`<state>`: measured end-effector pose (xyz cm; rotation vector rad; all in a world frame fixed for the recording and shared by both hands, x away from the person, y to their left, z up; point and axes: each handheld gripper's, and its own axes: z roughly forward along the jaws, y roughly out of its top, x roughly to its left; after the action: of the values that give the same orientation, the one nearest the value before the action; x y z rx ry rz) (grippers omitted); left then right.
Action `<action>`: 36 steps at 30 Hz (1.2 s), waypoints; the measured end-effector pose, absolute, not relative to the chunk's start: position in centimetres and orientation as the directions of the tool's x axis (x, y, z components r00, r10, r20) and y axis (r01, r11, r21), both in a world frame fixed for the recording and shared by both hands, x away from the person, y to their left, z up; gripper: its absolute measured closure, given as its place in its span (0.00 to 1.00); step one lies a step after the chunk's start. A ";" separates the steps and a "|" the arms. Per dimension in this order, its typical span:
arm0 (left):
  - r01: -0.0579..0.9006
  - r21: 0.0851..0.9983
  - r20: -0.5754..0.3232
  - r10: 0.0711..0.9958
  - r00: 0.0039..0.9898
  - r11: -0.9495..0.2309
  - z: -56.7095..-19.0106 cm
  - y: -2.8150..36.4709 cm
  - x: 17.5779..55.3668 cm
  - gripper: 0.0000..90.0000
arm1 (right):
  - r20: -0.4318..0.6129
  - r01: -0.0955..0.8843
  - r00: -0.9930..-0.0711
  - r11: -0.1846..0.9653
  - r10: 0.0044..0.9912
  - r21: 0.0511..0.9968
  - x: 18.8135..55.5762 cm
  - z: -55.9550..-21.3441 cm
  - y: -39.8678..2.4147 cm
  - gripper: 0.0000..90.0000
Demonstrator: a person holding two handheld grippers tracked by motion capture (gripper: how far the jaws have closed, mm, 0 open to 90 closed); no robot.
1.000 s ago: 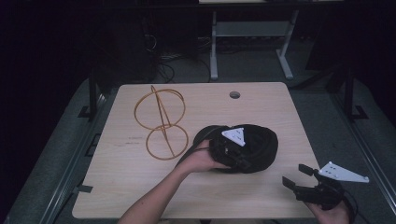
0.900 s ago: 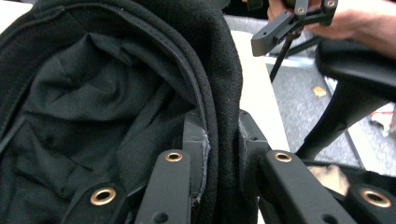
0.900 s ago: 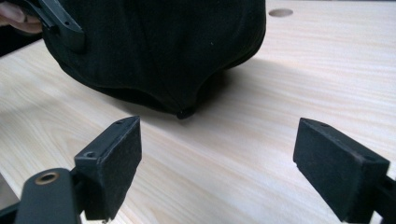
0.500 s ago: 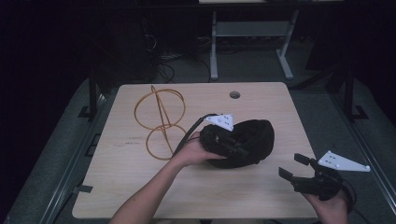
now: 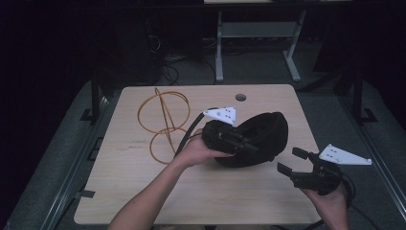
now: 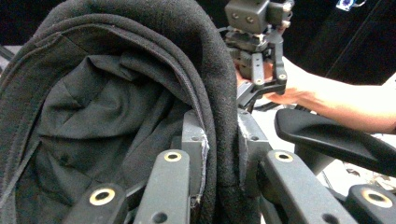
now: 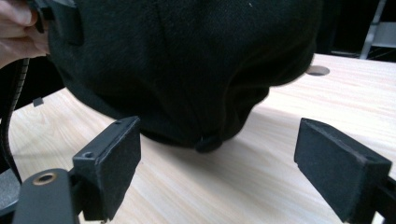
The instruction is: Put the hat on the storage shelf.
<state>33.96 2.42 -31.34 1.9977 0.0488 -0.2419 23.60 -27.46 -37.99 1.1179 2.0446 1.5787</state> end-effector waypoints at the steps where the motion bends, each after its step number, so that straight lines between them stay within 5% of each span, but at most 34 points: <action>1: 0.143 0.893 -0.192 -0.074 0.979 -0.427 -31.3 2.4 34.0 0.86 | 0.200 0.382 -0.640 0.080 0.742 0.921 23.6 -38.0 -27.5 0.16; 13: 0.148 0.907 -0.207 -0.112 0.972 -0.396 -31.0 2.0 33.6 0.86 | 0.180 0.365 -0.632 0.085 0.754 0.927 24.8 -37.8 -25.7 0.21; 17: 0.148 0.908 -0.209 -0.119 0.971 -0.391 -30.8 1.9 33.4 0.86 | 0.173 0.356 -0.640 0.090 0.749 0.930 25.0 -37.7 -25.4 0.35; 18: 0.143 0.909 -0.205 -0.121 0.971 -0.390 -30.8 1.8 33.3 0.86 | 0.163 0.339 -0.655 0.094 0.738 0.936 24.9 -37.5 -25.3 0.48; 19: 0.143 0.909 -0.205 -0.121 0.971 -0.390 -30.8 1.8 33.3 0.86 | 0.163 0.339 -0.655 0.094 0.738 0.936 24.9 -37.5 -25.3 0.48; 20: 0.143 0.910 -0.203 -0.117 0.972 -0.388 -30.8 1.8 33.3 0.86 | 0.154 0.326 -0.664 0.099 0.732 0.940 24.9 -37.4 -25.3 0.61; 24: 0.145 0.910 -0.204 -0.116 0.972 -0.389 -30.7 2.0 33.4 0.86 | 0.138 0.306 -0.680 0.108 0.720 0.946 24.8 -37.3 -25.0 0.80; 28: 0.152 0.912 -0.207 -0.107 0.973 -0.380 -30.8 2.2 33.6 0.85 | 0.134 0.303 -0.688 0.114 0.714 0.946 24.8 -36.9 -25.0 0.90; 36: 0.149 0.918 -0.187 -0.071 0.980 -0.368 -30.9 3.0 33.6 0.80 | 0.084 0.287 -0.689 0.164 0.720 0.944 24.7 -35.3 -24.9 0.94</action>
<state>33.64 2.97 -30.90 1.9343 0.0554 -0.2308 24.74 -24.93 -35.31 0.9565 2.0630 1.5361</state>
